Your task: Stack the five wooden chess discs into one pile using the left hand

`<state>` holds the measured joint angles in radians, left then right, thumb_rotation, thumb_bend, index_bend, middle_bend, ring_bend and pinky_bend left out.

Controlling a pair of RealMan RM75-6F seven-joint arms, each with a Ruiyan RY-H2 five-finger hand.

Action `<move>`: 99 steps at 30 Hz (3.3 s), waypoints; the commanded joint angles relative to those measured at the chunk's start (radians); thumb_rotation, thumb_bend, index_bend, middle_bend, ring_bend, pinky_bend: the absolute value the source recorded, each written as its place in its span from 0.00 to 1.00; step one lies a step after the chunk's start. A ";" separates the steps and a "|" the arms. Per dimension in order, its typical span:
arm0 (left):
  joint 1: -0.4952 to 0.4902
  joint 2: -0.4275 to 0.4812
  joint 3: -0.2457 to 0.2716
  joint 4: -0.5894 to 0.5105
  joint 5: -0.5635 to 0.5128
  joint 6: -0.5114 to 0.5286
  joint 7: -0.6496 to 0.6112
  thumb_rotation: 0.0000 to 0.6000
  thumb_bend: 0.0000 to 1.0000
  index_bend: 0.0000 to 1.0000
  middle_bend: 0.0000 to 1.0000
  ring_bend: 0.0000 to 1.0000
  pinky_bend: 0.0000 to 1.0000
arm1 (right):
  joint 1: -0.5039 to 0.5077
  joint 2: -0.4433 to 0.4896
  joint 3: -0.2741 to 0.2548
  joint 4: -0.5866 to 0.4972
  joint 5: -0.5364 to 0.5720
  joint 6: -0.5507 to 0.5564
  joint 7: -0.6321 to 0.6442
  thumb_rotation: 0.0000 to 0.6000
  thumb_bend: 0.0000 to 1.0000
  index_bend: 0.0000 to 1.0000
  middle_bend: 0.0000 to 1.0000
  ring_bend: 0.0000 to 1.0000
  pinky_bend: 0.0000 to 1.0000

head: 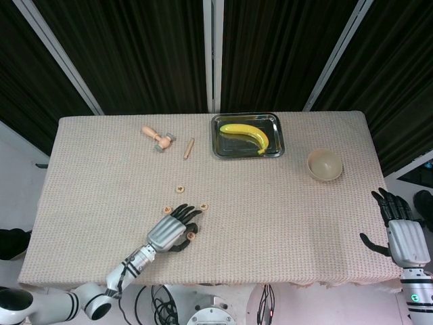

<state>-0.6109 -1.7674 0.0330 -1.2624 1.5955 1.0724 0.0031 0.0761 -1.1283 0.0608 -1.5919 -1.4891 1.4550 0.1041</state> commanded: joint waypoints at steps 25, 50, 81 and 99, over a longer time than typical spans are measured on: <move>0.003 0.040 -0.015 -0.035 0.000 0.031 0.008 1.00 0.35 0.50 0.07 0.00 0.00 | 0.004 -0.005 -0.001 0.003 0.002 -0.009 -0.008 1.00 0.16 0.00 0.00 0.00 0.00; -0.016 0.173 -0.099 -0.059 -0.128 -0.024 0.053 1.00 0.35 0.49 0.08 0.00 0.00 | 0.002 -0.007 0.000 0.000 0.004 -0.005 -0.015 1.00 0.16 0.00 0.00 0.00 0.00; -0.016 0.119 -0.081 0.023 -0.107 -0.008 0.025 1.00 0.35 0.45 0.09 0.00 0.00 | 0.000 0.002 0.000 -0.005 0.006 -0.006 -0.010 1.00 0.16 0.00 0.00 0.00 0.00; -0.011 0.125 -0.074 0.025 -0.103 -0.004 0.018 1.00 0.35 0.34 0.08 0.00 0.00 | 0.003 0.000 0.002 -0.005 0.013 -0.013 -0.017 1.00 0.16 0.00 0.00 0.00 0.00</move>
<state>-0.6223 -1.6430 -0.0410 -1.2367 1.4920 1.0681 0.0215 0.0786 -1.1287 0.0623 -1.5973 -1.4764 1.4419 0.0871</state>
